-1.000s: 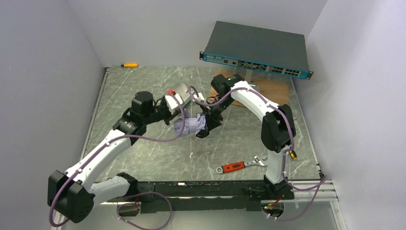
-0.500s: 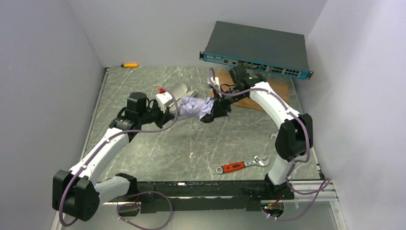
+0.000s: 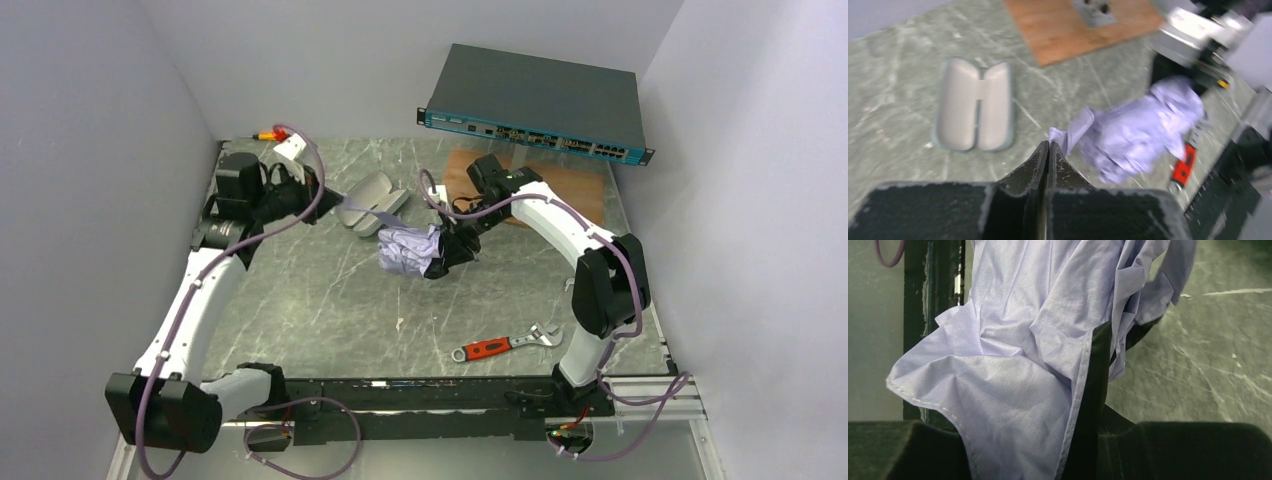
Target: Open the umbrella
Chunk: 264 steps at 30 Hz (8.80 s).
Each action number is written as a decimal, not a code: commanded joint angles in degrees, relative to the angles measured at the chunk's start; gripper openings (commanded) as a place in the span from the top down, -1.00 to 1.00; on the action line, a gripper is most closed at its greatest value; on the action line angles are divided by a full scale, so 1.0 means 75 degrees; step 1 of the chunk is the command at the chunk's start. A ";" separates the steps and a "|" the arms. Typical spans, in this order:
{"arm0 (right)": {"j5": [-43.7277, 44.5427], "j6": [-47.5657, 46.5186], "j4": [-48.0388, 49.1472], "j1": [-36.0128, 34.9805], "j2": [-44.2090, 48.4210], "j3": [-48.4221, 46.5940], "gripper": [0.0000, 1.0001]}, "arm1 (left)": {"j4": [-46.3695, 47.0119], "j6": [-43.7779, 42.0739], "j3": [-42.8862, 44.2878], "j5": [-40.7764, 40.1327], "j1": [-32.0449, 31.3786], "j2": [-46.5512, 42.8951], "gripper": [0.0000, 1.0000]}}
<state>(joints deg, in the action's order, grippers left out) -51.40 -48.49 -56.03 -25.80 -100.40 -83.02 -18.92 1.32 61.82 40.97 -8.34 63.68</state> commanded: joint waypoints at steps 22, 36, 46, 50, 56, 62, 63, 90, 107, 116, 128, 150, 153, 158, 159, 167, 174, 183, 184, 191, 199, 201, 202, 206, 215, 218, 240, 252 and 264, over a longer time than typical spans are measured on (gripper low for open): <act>-0.0936 -0.0601 -0.1601 -0.0496 -0.0506 -0.1846 1.00 | -0.1554 -0.7115 0.0391 -0.3370 -0.4767 0.0500 -0.99; -0.0887 0.0193 -0.1011 -0.0299 0.0018 -0.1773 -0.01 | -0.0825 -0.5907 -0.0897 -0.4154 -0.4486 0.0357 1.00; -0.1591 0.6797 0.4462 0.1202 0.1829 0.0057 -0.63 | 0.1512 -0.3638 -0.1809 -0.1780 -0.2682 -0.1338 1.00; -0.1442 0.8121 0.5907 0.1244 0.2231 0.0840 -0.24 | 0.1986 -0.3122 -0.1780 -0.1431 -0.2669 -0.1393 1.00; -0.2021 0.7685 0.6361 0.1024 0.2318 0.0692 -0.13 | 0.1818 -0.2455 -0.1401 -0.0245 -0.2669 -0.1229 1.00; -0.2280 0.6654 0.5476 0.0559 0.2466 0.0581 -0.02 | 0.1956 -0.2205 -0.1380 -0.0209 -0.2656 -0.1202 1.00; -0.2304 0.6558 0.5363 0.0508 0.2505 0.0592 0.00 | 0.1983 -0.2201 -0.1392 -0.0170 -0.2661 -0.1202 1.00; -0.1606 0.4179 0.2944 -0.0016 0.1996 -0.0589 1.00 | 0.0655 -0.3391 -0.1257 -0.0034 -0.2080 -0.1345 -0.63; -0.0417 0.3453 0.2329 -0.0577 0.1931 -0.1530 1.00 | 0.1905 -0.2413 -0.0557 0.0203 -0.3095 -0.0157 -0.83; -0.0812 0.3514 0.2372 -0.0684 0.1973 -0.2194 1.00 | 0.2348 -0.1974 -0.1027 -0.0063 -0.3271 0.0091 0.20; -0.1305 0.3759 0.2716 -0.0669 0.2116 -0.2115 1.00 | 0.2883 -0.1559 -0.0841 -0.0482 -0.3267 0.0456 0.15; -0.1724 0.8360 0.7761 -0.0087 0.2327 -0.0270 -0.75 | 0.3869 0.0623 0.0195 0.0973 -0.2684 0.0636 1.00; -0.1559 0.8557 0.8117 -0.0245 0.2198 -0.0365 -0.44 | 0.3919 0.0688 0.0205 0.1087 -0.2673 0.0671 1.00; -0.1380 0.8756 0.8341 -0.0321 0.2113 -0.0448 0.13 | 0.3663 0.0481 0.0301 0.1206 -0.2677 0.0722 1.00; -0.1330 0.8731 0.8341 -0.0330 0.2138 -0.0460 0.30 | 0.3591 0.0408 0.0321 0.1224 -0.2672 0.0720 1.00; -0.1090 0.8596 0.8227 -0.0321 0.2214 -0.0720 1.00 | 0.2578 -0.0704 -0.0204 0.0642 -0.2622 0.0287 -0.35; -0.1108 0.8583 0.8414 -0.0312 0.2484 -0.0549 1.00 | 0.2004 -0.2187 -0.0970 0.0780 -0.2568 0.0039 -0.34; -0.1145 0.9041 0.8916 -0.0321 0.2327 -0.0991 1.00 | 0.2000 -0.2387 -0.1391 0.0153 -0.2526 0.0168 0.00; -0.1133 0.9061 0.8962 -0.0321 0.2348 -0.0990 1.00 | 0.2127 -0.2281 -0.1467 0.0135 -0.2523 0.0169 0.05; -0.1048 0.9048 0.8840 -0.0158 0.2412 -0.1459 1.00 | 0.1827 -0.2911 -0.2075 0.0225 -0.2521 0.0084 0.20; -0.0626 1.0210 0.9679 0.0374 0.2191 -0.2912 1.00 | 0.1658 -0.3552 -0.3003 0.0217 -0.2465 0.0259 0.37; -0.0539 1.0586 0.9863 0.0739 0.2002 -0.3634 1.00 | 0.1450 -0.3816 -0.3107 0.0202 -0.2368 0.0294 0.39; -0.0581 1.0710 0.9867 0.0926 0.1869 -0.4037 1.00 | 0.1342 -0.3946 -0.3148 0.0170 -0.2325 0.0312 0.39; -0.0975 1.0654 0.9456 0.1225 0.1626 -0.4668 1.00 | 0.1098 -0.4340 -0.3239 0.0148 -0.2133 0.0380 0.56; -0.1278 0.8315 0.7782 0.0334 0.2491 -0.1927 1.00 | 0.1101 -0.2929 -0.1336 0.0650 -0.2087 -0.0366 -0.38; -0.1069 0.7553 0.7507 -0.0122 0.2609 -0.1344 1.00 | 0.0879 -0.2352 -0.0266 0.0834 -0.2084 -0.0387 -0.42; -0.0893 0.7714 0.8103 -0.0866 0.2109 -0.0980 0.99 | 0.4138 0.1288 0.0191 0.0528 -0.2582 0.0729 0.06; -0.0840 0.5892 0.6219 0.0285 0.3410 0.0864 -0.81 | 0.4599 0.1224 -0.0671 0.1086 -0.2285 0.0581 1.00; -0.0127 0.4875 0.8173 -0.0320 0.3718 0.4030 -0.66 | 0.4365 0.1064 -0.0624 0.1088 -0.2184 0.0572 1.00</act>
<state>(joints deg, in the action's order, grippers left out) -55.00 -10.11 -6.26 -25.41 -68.79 -55.51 14.61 10.31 56.69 48.03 -25.19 68.95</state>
